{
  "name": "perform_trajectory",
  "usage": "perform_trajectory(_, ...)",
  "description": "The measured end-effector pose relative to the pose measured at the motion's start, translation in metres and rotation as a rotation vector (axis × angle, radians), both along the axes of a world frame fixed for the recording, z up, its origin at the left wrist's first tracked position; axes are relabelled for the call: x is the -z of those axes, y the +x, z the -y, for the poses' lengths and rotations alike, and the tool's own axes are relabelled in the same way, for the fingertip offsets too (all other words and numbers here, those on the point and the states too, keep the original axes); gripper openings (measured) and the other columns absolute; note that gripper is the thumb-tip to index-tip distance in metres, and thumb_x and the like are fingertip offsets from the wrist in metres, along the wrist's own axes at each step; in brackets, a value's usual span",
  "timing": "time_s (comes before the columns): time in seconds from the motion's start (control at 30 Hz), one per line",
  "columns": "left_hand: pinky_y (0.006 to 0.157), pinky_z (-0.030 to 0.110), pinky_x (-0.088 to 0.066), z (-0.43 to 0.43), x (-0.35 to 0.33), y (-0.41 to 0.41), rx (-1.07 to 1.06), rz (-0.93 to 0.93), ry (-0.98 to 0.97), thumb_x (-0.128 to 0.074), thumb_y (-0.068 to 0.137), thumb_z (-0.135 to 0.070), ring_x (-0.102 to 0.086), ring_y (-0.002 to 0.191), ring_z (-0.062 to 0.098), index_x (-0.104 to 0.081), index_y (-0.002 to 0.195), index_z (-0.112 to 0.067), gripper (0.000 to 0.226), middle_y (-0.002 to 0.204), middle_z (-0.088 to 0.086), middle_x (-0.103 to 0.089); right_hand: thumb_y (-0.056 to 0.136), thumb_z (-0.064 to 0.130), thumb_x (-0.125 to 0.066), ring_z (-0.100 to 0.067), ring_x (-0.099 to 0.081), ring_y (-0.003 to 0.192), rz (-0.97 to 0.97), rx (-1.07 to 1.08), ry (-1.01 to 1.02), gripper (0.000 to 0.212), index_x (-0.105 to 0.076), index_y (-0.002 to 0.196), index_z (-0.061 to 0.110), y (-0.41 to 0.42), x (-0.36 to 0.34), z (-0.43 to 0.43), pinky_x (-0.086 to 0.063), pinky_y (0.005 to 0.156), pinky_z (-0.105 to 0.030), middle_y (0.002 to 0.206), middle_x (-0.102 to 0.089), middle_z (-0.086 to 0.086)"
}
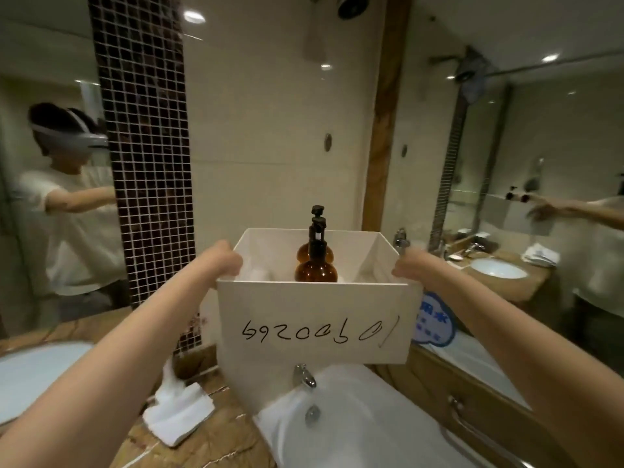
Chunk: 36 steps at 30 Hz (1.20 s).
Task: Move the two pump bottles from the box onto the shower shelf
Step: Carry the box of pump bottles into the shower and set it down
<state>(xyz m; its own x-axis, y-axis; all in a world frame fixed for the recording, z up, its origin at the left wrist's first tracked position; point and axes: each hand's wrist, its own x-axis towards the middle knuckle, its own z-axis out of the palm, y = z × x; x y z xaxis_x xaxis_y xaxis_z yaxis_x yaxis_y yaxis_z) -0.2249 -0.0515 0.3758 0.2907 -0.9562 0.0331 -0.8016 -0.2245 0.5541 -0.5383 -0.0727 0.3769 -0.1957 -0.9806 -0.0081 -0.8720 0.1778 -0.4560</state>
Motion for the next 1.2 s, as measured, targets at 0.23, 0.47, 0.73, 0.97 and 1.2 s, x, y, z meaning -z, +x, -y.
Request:
perform_trajectory(0.23,0.053,0.031,-0.040,0.027,-0.010,-0.080,0.367,-0.050,-0.044,-0.046,0.082,0.005,-0.057,0.096,0.038,-0.051,0.119,0.010,0.037,0.109,0.028,-0.058,0.089,0.011,-0.052,-0.018,-0.051,0.074,-0.005,0.320,-0.018,0.029,-0.057,0.116,0.000,-0.068,-0.004,-0.064,-0.036,0.049,-0.022,0.094,-0.054,-0.010)
perform_trajectory(0.47,0.054,0.030,-0.038,0.012,-0.011,-0.169,0.667,-0.105,-0.017,-0.048,0.082,0.003,-0.048,0.085,0.029,-0.049,0.116,0.006,0.035,0.098,0.017,-0.048,0.088,0.008,-0.052,-0.026,-0.054,0.074,0.061,0.564,-0.065,0.029,-0.059,0.113,-0.005,-0.127,-0.007,-0.166,-0.044,0.057,-0.030,0.088,-0.060,-0.016)
perform_trajectory(0.73,0.045,0.022,-0.034,-0.055,-0.007,-0.271,0.980,-0.126,-0.033,-0.050,0.079,0.004,-0.047,0.058,0.019,-0.055,0.089,0.001,0.011,0.072,0.013,-0.052,0.088,0.008,-0.050,-0.024,-0.056,0.069,0.048,0.904,-0.070,0.025,-0.059,0.109,-0.003,-0.158,-0.006,-0.319,-0.043,0.050,-0.028,0.090,-0.058,-0.016)
perform_trajectory(0.97,0.043,0.024,-0.030,-0.164,-0.005,-0.330,1.205,-0.137,-0.031,-0.052,0.079,0.002,-0.043,0.053,0.015,-0.051,0.068,-0.003,0.012,0.062,0.008,-0.047,0.091,0.009,-0.051,-0.027,-0.063,0.094,0.051,1.155,-0.074,0.025,-0.058,0.114,0.000,-0.163,-0.004,-0.462,-0.054,0.074,-0.034,0.105,-0.062,-0.016)
perform_trajectory(1.2,0.054,0.027,-0.041,-0.278,-0.002,-0.374,1.397,-0.166,0.033,-0.055,0.078,0.002,-0.050,0.063,0.021,-0.057,0.089,0.001,0.011,0.068,0.009,-0.048,0.090,0.009,-0.051,-0.024,-0.062,0.076,0.046,1.426,-0.050,0.026,-0.058,0.113,0.001,-0.145,0.001,-0.602,-0.045,0.045,-0.027,0.090,-0.061,-0.013)
